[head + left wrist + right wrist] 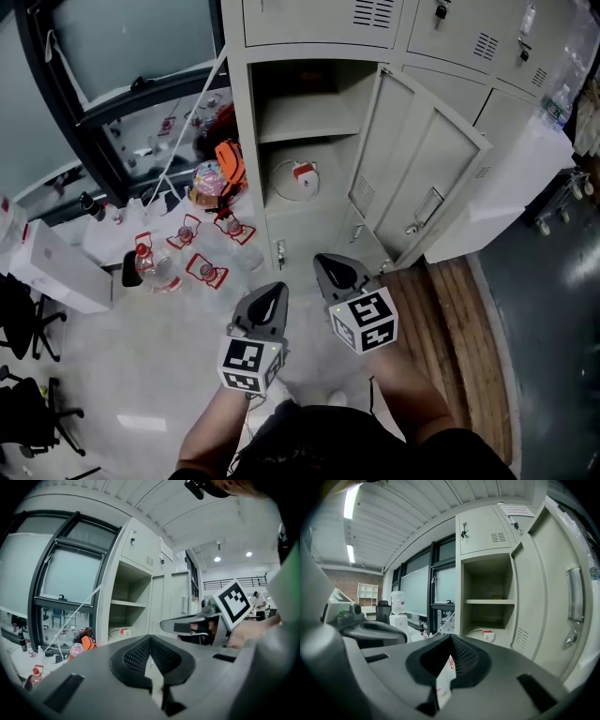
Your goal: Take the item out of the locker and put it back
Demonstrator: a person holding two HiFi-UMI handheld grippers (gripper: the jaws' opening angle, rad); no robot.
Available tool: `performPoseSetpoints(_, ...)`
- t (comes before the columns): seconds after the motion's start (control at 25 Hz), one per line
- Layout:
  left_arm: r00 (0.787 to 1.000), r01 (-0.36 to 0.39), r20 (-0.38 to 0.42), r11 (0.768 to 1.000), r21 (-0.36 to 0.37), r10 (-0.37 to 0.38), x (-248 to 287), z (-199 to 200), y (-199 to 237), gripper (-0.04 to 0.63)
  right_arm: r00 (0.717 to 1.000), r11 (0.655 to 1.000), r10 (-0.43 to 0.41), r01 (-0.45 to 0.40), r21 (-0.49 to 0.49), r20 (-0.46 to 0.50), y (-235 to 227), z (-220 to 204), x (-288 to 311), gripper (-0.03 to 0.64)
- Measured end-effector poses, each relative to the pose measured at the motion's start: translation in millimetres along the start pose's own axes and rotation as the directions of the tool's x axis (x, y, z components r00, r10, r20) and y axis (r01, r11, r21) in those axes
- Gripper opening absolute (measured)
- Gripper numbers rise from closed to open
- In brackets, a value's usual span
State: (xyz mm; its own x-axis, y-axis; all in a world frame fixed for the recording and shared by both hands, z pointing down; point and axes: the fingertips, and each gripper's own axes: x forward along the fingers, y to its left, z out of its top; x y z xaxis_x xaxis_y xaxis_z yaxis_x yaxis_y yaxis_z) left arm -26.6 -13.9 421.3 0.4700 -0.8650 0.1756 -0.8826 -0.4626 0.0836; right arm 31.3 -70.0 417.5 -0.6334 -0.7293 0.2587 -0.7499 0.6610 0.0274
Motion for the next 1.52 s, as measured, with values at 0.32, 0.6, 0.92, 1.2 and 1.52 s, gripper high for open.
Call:
performPoseSetpoints(0.32,0.998,0.061,0.016,0.998,0.012,-0.061,6,12,41,0.003,0.998,0.998,-0.063,0.063,-0.009,0.009,7,20,39,0.000)
performPoseSetpoints(0.6,0.995,0.098,0.023,0.995,0.035,-0.099,3,19,65,0.003,0.993,0.993,-0.114,0.114,-0.011,0.029,10,37,59,0.000)
performPoseSetpoints(0.92,0.994,0.111,0.021,0.993,0.037,-0.111,8,22,78,0.003,0.989,0.990,-0.140,0.141,-0.009,0.038,5,46,77,0.000)
performPoseSetpoints(1.2,0.994,0.109,0.010,0.993,0.053,-0.110,26,23,83,0.003,0.989,0.990,-0.142,0.142,-0.019,0.033,-13,45,95,0.027)
performPoseSetpoints(1.52,0.996,0.086,-0.010,0.995,0.042,-0.085,72,21,94,0.003,0.993,0.993,-0.121,0.121,0.006,0.002,-60,32,133,0.092)
